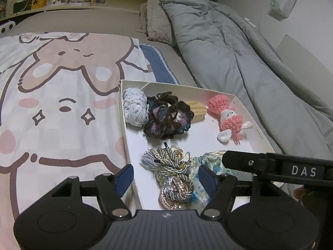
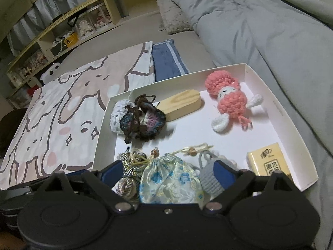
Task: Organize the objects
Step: 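Lower the cord and pouch into the box and open both tools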
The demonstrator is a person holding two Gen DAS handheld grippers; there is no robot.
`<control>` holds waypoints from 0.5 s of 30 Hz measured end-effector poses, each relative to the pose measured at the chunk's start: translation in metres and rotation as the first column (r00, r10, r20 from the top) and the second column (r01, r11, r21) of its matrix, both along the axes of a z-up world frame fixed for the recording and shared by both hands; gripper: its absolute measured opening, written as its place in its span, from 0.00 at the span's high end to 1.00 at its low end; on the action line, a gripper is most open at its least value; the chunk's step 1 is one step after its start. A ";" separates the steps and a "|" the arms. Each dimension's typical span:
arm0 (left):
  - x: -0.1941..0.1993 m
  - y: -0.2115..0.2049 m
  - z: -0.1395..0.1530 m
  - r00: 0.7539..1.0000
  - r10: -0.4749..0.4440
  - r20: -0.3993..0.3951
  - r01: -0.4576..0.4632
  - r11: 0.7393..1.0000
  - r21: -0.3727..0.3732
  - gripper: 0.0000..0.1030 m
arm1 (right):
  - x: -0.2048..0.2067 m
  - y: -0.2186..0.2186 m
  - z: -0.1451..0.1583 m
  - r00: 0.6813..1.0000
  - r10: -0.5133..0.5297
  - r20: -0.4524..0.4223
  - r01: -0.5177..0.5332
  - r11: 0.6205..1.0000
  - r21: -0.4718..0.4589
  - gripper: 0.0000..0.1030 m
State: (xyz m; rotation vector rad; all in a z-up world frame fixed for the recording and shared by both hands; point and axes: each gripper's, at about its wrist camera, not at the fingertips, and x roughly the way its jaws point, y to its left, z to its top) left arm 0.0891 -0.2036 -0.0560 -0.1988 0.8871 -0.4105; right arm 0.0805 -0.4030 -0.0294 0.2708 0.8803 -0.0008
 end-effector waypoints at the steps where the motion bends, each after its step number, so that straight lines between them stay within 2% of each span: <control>1: -0.001 0.000 0.001 1.000 0.000 0.002 0.000 1.000 0.002 0.33 | 0.000 0.000 0.001 1.000 0.000 0.003 0.000 1.000 -0.002 0.08; 15: -0.007 0.009 0.022 0.999 -0.010 0.036 0.008 0.999 0.052 0.33 | -0.013 -0.001 0.021 0.999 -0.016 0.042 0.016 1.000 0.005 0.07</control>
